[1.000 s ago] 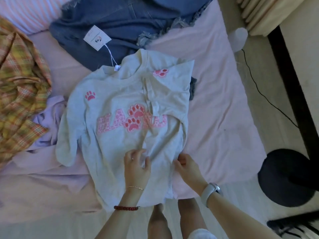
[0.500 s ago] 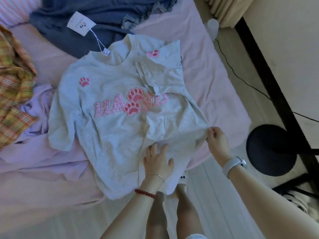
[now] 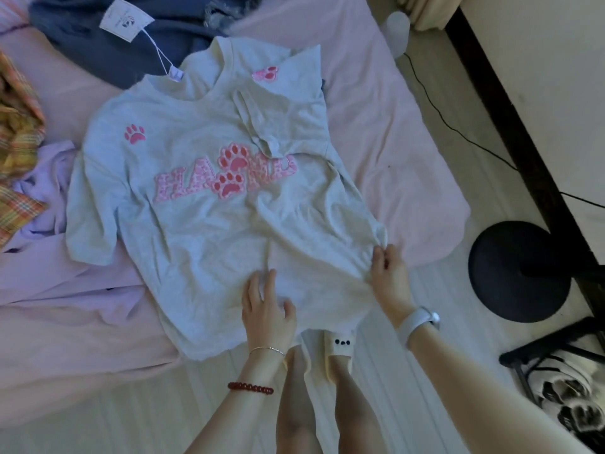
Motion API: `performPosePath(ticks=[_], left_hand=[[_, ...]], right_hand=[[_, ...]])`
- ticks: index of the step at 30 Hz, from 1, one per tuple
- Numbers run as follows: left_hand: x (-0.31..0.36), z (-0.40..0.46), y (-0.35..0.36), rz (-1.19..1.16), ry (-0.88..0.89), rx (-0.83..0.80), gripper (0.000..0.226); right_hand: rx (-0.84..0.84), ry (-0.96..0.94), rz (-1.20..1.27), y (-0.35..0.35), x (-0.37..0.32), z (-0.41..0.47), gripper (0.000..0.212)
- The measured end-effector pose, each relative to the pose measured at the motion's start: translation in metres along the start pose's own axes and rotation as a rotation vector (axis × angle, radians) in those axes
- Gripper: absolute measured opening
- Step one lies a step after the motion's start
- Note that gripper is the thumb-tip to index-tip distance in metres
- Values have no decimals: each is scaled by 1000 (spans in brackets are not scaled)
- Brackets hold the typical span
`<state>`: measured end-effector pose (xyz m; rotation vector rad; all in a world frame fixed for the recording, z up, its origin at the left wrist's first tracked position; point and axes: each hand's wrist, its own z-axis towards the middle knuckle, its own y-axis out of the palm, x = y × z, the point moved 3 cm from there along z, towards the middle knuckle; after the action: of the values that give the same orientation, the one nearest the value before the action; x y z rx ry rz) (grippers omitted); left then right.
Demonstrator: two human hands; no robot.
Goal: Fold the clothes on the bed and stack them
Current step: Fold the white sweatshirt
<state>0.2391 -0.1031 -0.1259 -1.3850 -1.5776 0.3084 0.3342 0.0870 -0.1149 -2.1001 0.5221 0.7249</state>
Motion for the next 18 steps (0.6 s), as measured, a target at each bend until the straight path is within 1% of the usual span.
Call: performPosePath(ticks=[2, 3, 5, 6, 7, 8, 10, 11, 13, 16, 17, 18], left_hand=[[0, -2, 2, 19, 2, -29, 59], [-2, -3, 1, 17, -8, -46, 60], [-8, -5, -4, -30, -42, -47, 59], [-10, -6, -8, -70, -72, -24, 59], [-14, -8, -14, -118, -125, 14, 58], [-21, -10, -21, -181, -200, 70, 58], [-46, -10, -36, -304, -399, 201, 60], [-62, -8, -44, -340, -489, 252, 63], [-98, -1, -56, -372, -631, 295, 67], [-132, 14, -61, -388, -794, 231, 63], [-134, 21, -60, -420, -794, 230, 59], [-130, 26, -61, -472, -749, 253, 54]], right_hand=[[24, -60, -175, -35, 1, 15, 13], [65, -22, -296, -48, 4, 21, 20], [155, 45, -545, -60, 5, 24, 42], [164, 6, -646, -56, 1, 20, 49], [136, -92, -721, -45, -6, 12, 54], [88, -239, -770, -30, -11, 3, 57], [-19, -536, -839, 6, -20, -19, 63], [-91, -619, -869, 23, -24, -29, 67], [-239, -721, -912, 54, -39, -45, 71], [-315, -818, -931, 96, -57, -50, 67], [-344, -831, -928, 106, -63, -52, 64], [-365, -843, -913, 115, -70, -54, 61]])
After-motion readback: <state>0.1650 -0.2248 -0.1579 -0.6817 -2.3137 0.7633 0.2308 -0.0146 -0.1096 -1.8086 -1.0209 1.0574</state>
